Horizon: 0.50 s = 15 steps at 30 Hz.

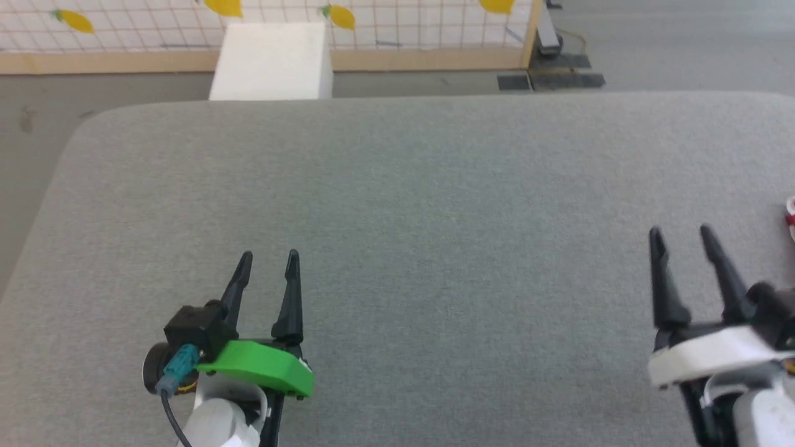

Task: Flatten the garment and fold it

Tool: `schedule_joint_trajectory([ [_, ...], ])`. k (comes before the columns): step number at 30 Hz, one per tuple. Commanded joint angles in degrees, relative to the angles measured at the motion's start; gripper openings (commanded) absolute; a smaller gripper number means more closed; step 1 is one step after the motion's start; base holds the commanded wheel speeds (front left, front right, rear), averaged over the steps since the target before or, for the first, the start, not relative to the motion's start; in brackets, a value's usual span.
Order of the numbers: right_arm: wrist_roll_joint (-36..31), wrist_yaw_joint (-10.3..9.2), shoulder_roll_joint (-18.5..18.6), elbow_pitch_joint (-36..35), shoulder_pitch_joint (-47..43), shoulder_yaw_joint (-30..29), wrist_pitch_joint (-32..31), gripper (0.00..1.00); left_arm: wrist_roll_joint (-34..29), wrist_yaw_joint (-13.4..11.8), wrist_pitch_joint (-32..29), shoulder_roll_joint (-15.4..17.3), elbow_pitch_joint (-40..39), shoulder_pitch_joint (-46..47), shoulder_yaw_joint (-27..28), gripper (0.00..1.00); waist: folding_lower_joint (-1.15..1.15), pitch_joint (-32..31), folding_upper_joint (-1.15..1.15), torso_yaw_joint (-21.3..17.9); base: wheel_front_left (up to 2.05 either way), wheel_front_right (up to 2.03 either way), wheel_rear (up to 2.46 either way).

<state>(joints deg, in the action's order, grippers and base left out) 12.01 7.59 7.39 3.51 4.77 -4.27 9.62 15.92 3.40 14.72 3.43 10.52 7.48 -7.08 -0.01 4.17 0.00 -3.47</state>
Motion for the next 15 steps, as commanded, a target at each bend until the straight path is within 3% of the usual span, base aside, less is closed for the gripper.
schedule_joint_trajectory([
  [1, -1.07, -0.1, -0.64, -0.71, -1.6, 0.08, 0.58, 1.0, -0.6, 0.02, 0.27, -0.26, 0.24, -1.15, 0.14, 1.0, 0.01, -1.96, 0.0, 1.77, 0.0, 0.0, 0.0],
  [15, -6.56, -0.1, -4.39, -1.11, -8.83, -1.46, 1.82, 1.0, -2.39, 0.71, 0.28, -0.5, 0.46, -6.33, -0.09, 1.0, 0.01, -5.52, 0.0, 2.99, 0.0, 0.0, 0.0],
])
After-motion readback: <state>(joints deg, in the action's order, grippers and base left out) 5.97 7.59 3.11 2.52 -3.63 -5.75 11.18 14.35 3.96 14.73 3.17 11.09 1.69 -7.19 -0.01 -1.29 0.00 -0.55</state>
